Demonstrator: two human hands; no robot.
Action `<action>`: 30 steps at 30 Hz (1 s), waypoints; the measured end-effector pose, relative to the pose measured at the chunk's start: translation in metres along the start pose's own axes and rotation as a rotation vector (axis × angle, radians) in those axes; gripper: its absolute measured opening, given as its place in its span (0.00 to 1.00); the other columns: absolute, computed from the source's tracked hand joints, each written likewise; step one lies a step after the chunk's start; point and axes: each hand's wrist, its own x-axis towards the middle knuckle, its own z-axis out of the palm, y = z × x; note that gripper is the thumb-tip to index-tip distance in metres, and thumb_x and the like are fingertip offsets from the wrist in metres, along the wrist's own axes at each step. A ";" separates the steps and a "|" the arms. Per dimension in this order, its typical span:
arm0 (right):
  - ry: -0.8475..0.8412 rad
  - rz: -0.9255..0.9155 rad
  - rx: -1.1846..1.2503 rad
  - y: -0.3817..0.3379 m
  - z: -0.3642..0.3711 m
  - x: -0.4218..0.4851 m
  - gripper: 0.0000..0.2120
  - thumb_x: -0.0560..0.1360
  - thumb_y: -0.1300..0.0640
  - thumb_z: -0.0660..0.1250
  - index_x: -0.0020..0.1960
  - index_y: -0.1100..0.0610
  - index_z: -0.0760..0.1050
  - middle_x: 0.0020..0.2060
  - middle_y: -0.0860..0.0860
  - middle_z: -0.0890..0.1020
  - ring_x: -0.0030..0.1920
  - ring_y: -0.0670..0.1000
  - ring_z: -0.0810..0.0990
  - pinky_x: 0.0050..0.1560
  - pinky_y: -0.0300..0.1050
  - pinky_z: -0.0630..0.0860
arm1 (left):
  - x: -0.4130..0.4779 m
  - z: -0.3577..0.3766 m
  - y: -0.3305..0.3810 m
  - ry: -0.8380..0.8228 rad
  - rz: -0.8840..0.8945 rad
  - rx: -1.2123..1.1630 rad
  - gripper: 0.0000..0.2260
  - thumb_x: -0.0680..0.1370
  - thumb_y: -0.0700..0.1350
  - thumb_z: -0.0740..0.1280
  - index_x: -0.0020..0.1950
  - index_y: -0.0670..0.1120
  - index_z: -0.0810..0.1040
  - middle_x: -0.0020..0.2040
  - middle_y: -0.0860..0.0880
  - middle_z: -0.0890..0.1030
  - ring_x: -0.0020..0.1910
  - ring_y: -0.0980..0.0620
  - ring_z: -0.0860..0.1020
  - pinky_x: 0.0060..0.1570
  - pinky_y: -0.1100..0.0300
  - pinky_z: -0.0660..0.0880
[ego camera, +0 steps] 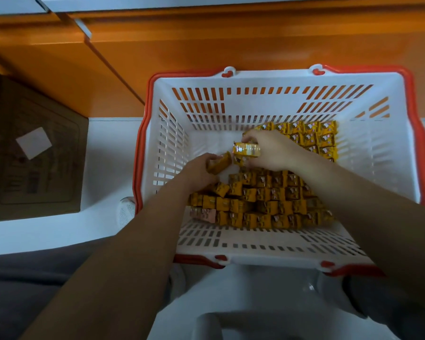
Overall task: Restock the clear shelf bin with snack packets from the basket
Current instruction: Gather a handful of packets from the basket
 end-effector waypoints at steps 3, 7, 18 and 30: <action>-0.001 -0.006 0.057 0.004 -0.001 -0.001 0.33 0.69 0.47 0.78 0.70 0.51 0.70 0.67 0.51 0.76 0.64 0.54 0.76 0.63 0.53 0.75 | 0.001 0.004 -0.005 0.058 -0.037 -0.023 0.28 0.79 0.50 0.73 0.76 0.47 0.70 0.72 0.45 0.75 0.68 0.44 0.75 0.67 0.50 0.73; 0.000 -0.012 0.091 0.008 0.001 0.002 0.34 0.69 0.47 0.78 0.70 0.51 0.71 0.68 0.50 0.75 0.67 0.52 0.75 0.65 0.51 0.73 | 0.008 0.004 0.003 0.028 -0.085 -0.156 0.19 0.83 0.50 0.65 0.73 0.47 0.74 0.71 0.45 0.75 0.65 0.44 0.76 0.61 0.52 0.74; 0.074 -0.005 0.207 0.016 0.005 0.007 0.33 0.69 0.45 0.77 0.70 0.49 0.71 0.68 0.47 0.75 0.67 0.49 0.74 0.57 0.40 0.66 | 0.012 -0.007 -0.013 -0.131 0.029 0.131 0.33 0.75 0.39 0.75 0.77 0.51 0.68 0.72 0.47 0.75 0.65 0.46 0.76 0.57 0.56 0.73; 0.159 0.022 0.348 0.015 0.004 0.007 0.30 0.69 0.49 0.78 0.68 0.50 0.72 0.65 0.48 0.77 0.66 0.50 0.74 0.59 0.44 0.70 | 0.029 0.012 -0.010 -0.042 -0.119 0.121 0.34 0.70 0.68 0.73 0.67 0.47 0.77 0.65 0.46 0.79 0.61 0.47 0.77 0.53 0.55 0.72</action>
